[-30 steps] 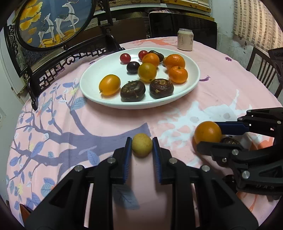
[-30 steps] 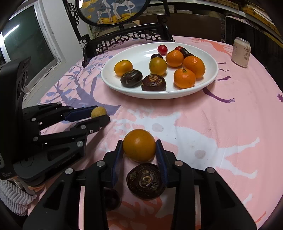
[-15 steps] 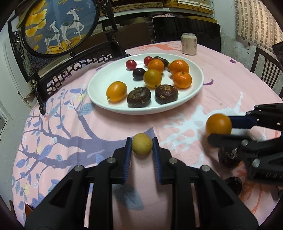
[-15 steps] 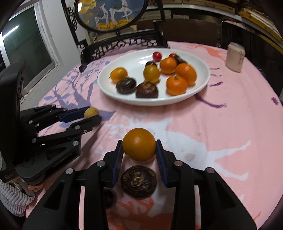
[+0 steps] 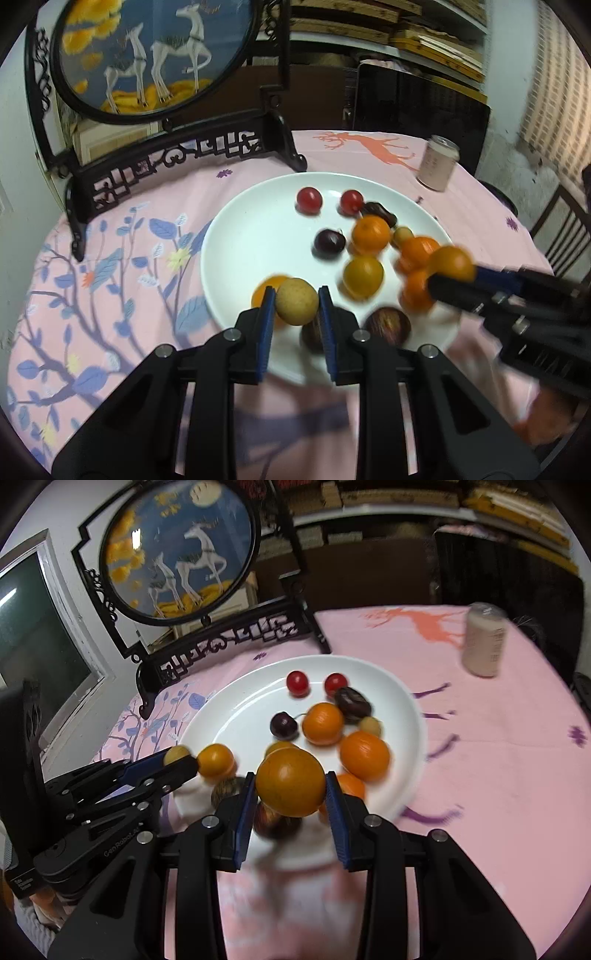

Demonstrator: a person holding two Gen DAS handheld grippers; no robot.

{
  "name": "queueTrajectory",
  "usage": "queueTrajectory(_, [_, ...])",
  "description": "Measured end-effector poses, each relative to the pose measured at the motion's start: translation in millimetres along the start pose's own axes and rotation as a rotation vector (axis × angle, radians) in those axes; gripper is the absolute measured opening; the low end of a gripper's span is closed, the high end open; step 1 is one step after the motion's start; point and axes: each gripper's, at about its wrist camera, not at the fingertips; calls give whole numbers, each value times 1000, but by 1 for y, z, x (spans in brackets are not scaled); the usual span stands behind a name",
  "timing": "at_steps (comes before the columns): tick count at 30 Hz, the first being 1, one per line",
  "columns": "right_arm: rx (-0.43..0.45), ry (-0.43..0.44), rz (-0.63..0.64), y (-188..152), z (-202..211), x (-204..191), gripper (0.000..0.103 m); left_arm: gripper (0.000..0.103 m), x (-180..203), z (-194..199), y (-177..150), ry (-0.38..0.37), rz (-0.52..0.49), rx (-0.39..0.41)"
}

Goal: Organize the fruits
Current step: 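Release the yellow-green fruit onto the plate with the left tool while the right tool releases its fruit, then grasp a dark cherry with the left tool while the right tool grasps a dark brown fruit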

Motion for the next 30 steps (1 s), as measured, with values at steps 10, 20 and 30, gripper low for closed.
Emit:
queueTrajectory(10, [-13, 82, -67, -31, 29, 16, 48, 59, -7, 26, -31, -32, 12, 18])
queueTrajectory(20, [-32, 91, -56, -105, 80, 28, 48, 59, 53, 86, -115, -74, -247, 54])
queueTrajectory(30, [-36, 93, -109, -108, 84, 39, 52, 60, 101, 92, -156, -215, -483, 5])
Point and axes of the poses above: each gripper's, at about its wrist camera, not at the fingertips, and z roughly against the way its jaws point, x to its right, y to its top, and after that the axes turned 1 degree about x, right-handed
